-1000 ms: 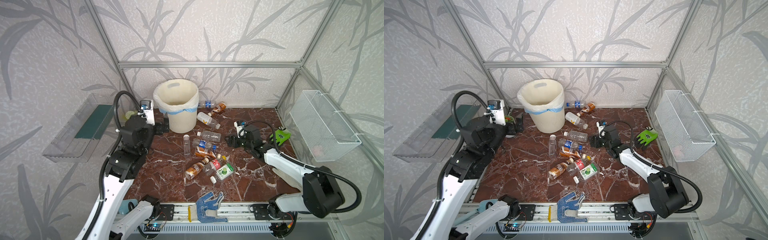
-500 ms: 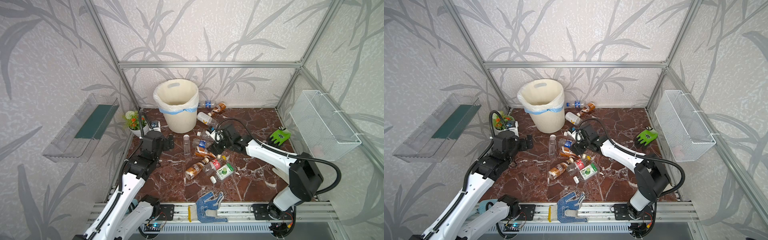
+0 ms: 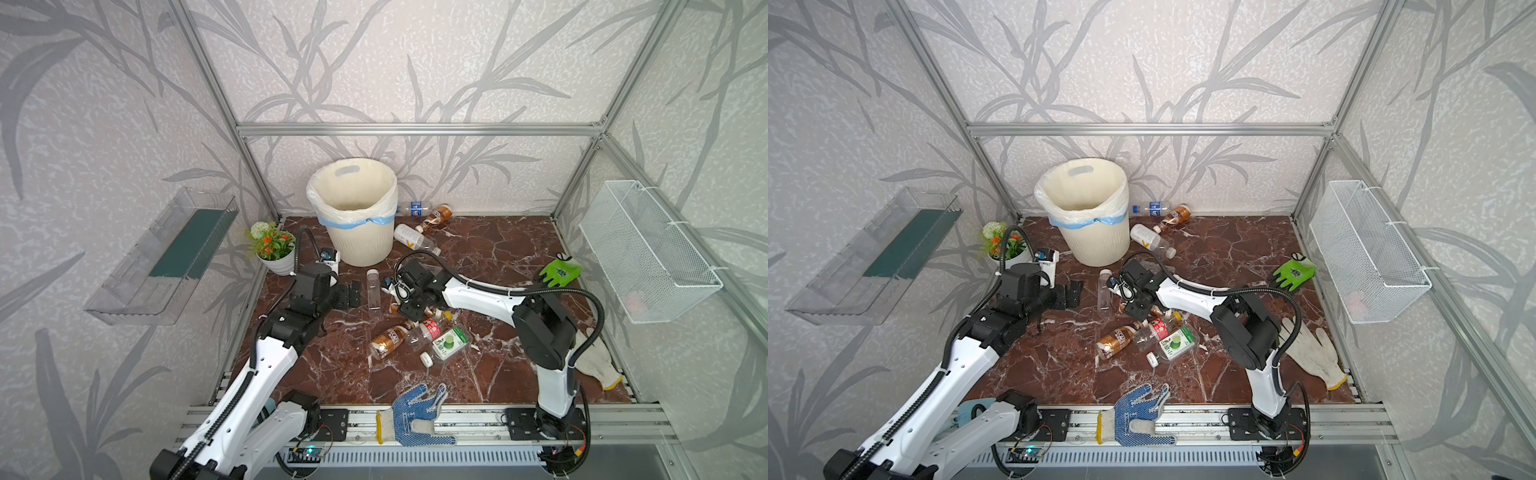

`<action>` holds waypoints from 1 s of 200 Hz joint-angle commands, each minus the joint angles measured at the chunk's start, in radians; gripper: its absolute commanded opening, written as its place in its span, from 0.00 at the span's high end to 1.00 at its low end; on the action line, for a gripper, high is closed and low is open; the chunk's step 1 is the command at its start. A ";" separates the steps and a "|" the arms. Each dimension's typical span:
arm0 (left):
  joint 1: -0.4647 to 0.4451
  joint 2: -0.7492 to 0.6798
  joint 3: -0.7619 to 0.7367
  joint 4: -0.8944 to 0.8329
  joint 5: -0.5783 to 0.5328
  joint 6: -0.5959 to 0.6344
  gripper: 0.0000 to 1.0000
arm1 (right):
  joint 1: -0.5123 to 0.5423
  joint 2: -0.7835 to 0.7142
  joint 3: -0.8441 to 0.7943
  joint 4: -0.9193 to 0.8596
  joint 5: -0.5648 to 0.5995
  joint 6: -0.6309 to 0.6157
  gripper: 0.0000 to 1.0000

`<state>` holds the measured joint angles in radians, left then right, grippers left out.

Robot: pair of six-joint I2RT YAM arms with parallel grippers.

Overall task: Throw the plastic bottles in the bin
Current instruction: 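Grasp the brown Nescafe bottle with the right gripper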

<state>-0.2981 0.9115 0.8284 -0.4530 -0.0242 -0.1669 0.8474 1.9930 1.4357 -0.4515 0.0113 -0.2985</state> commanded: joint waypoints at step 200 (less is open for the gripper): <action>0.004 0.021 -0.011 0.036 0.027 -0.006 0.03 | 0.016 -0.028 -0.049 0.085 0.185 -0.010 0.46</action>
<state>-0.2981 0.9272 0.8284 -0.4324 -0.0048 -0.1688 0.8604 2.0365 1.4071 -0.3878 0.1761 -0.3054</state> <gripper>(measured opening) 0.976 0.576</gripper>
